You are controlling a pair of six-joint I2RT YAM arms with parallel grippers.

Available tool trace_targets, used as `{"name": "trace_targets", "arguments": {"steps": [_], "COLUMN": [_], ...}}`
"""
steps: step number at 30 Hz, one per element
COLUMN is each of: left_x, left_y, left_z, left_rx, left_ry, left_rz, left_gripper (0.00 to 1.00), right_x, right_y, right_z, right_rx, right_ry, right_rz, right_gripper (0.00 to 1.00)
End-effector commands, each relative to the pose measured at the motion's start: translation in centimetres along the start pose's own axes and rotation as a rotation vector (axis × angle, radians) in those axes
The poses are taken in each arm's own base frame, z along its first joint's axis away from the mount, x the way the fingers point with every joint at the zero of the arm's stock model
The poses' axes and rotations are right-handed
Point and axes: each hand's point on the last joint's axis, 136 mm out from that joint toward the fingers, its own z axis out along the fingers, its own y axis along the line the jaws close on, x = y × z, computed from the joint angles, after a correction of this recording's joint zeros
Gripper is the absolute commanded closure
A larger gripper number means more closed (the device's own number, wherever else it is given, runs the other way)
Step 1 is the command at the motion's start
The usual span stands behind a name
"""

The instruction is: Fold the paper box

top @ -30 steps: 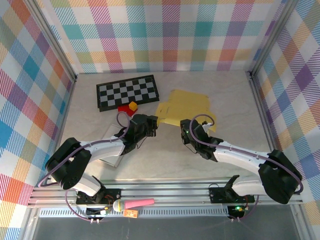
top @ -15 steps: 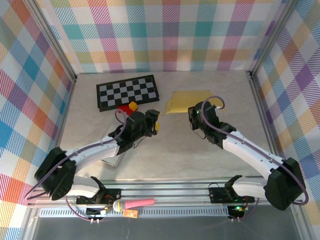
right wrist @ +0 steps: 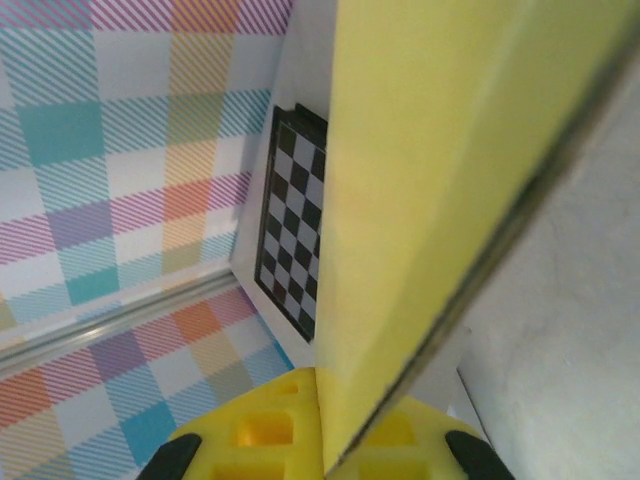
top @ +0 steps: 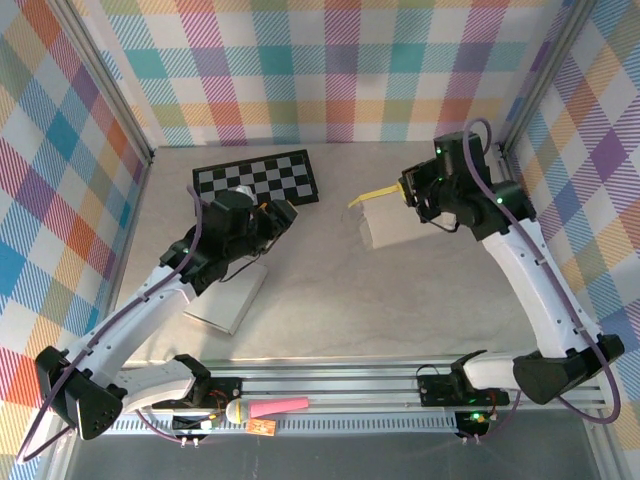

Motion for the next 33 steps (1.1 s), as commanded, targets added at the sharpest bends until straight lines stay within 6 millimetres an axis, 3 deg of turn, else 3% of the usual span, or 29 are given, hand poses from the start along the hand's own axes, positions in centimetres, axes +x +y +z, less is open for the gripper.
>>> {"name": "trace_targets", "arguments": {"steps": [1,7,12,15,19,22,28,33], "left_x": [0.7,2.8,4.7,6.0,7.3,7.0,5.9,6.6], "left_y": [0.8,-1.6,-0.2,0.3,1.6,2.6,3.0,3.1], "left_z": [-0.2,1.2,0.9,1.2,3.2,4.7,6.5,7.9], "left_rx": [-0.05,0.06,0.074,0.112,0.061,-0.002,-0.082,-0.086], "left_ry": [0.101,0.264,0.281,0.259,0.268,0.226,0.152,0.168], "left_rz": [0.139,0.337,0.588,0.679,0.708,0.73,0.797,0.856], "left_gripper": [0.38,0.4,0.38,0.36,0.34,0.25,0.26,0.34], "right_x": [1.3,1.0,1.1,1.7,1.9,2.0,2.2,2.4], "right_y": [-3.2,-1.8,-1.8,-2.3,-2.9,-3.3,-4.2,-4.7], "right_z": [0.2,6.4,11.1,12.7,13.5,13.7,13.6,13.5], "right_rx": [0.187,0.208,0.234,0.258,0.271,0.279,0.287,0.288], "right_ry": [0.105,0.196,0.275,0.316,0.331,0.337,0.343,0.349], "right_rz": [0.034,0.067,0.095,0.109,0.115,0.117,0.13,0.14], "right_gripper": [1.0,1.0,1.0,1.0,1.0,1.0,1.0,1.0]}}
